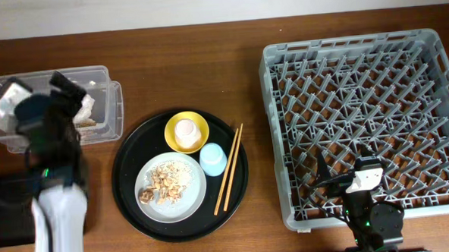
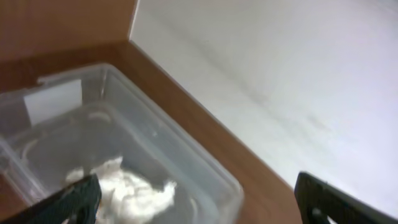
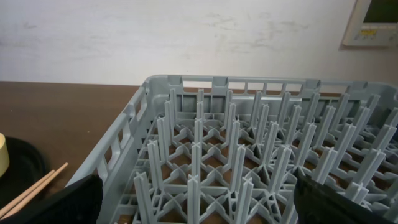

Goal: Sort waste into correct bins and load items into the dishwasher rack
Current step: 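Drop the gold wrapper into the clear bin with the left gripper, then grasp the rim of the white plate with the left gripper and lift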

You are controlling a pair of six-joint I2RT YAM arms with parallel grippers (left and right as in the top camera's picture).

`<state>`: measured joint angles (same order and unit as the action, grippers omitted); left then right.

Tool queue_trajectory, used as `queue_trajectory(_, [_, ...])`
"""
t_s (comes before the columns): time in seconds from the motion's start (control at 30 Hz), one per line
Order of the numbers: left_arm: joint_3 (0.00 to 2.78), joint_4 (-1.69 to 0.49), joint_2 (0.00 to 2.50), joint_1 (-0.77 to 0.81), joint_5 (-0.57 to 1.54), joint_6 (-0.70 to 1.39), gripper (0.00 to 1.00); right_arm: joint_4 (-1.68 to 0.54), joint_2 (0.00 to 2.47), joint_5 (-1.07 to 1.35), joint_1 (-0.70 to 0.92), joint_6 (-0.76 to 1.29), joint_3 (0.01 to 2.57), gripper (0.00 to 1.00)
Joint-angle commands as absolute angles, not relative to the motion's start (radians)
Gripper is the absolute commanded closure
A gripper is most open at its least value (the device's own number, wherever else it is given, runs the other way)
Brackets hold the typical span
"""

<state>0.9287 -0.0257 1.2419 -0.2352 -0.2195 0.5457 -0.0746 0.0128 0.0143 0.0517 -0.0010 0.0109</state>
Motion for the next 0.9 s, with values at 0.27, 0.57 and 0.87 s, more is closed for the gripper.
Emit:
queue_trajectory(0.27, [0.931,-0.797,0.678,-0.234,0.471,0.490,0.01,-0.080,0.009,0.003,0.045,-0.003,0.006,0.01])
queue_trajectory(0.57, [0.934,-0.806,0.733,0.080,0.502,0.444,0.01,-0.080,0.009,0.003,0.045,-0.003,0.006,0.02])
queue_trajectory(0.87, [1.020,-1.048,1.047,0.533,-0.028,0.567,0.01,-0.080,0.009,0.003,0.045,-0.003,0.006,0.02])
